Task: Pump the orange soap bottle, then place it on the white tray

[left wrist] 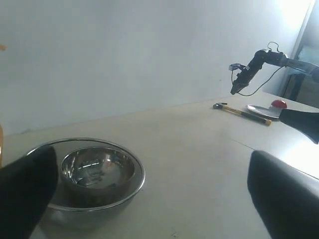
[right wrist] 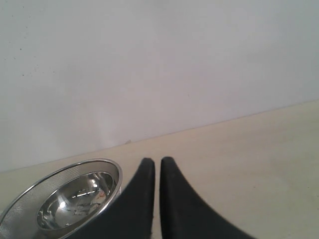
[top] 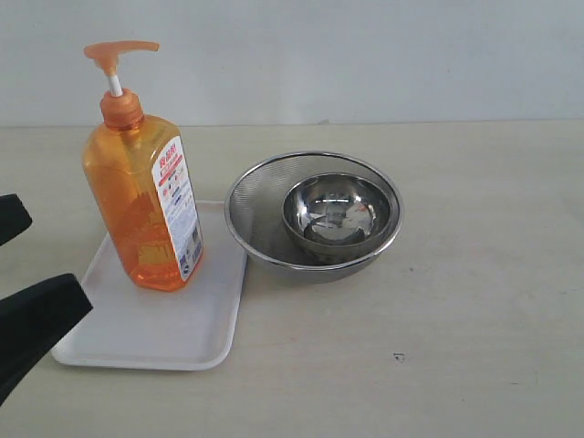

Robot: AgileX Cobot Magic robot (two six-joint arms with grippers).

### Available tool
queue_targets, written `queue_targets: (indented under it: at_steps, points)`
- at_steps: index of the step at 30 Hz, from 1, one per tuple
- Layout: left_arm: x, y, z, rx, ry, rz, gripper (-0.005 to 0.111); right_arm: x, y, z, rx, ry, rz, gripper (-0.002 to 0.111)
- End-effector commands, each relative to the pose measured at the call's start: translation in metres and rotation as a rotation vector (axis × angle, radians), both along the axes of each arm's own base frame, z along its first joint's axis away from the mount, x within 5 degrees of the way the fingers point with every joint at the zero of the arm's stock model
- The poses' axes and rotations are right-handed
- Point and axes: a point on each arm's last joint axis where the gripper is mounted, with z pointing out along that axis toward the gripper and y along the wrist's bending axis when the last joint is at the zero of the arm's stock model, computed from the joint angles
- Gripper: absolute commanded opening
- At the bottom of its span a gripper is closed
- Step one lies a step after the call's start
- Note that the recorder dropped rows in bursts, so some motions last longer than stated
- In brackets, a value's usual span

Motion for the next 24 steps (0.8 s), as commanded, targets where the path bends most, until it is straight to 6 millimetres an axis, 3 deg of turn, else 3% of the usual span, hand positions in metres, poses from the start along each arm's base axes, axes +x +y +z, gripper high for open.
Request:
queue_targets:
  at_steps: [1,14,24]
  points:
    - [-0.001,0.0,-0.001,-0.005,0.001,-0.012,0.095,0.0,0.0,0.001,-0.007,-0.008,-0.006,0.0]
    - [-0.001,0.0,-0.001,-0.009,0.003,-0.01,0.095,0.0,0.0,0.001,-0.007,-0.008,-0.006,0.0]
    - [-0.016,0.019,0.016,-0.165,-0.087,0.107,0.095,0.0,0.0,0.001,-0.007,-0.008,-0.006,0.0]
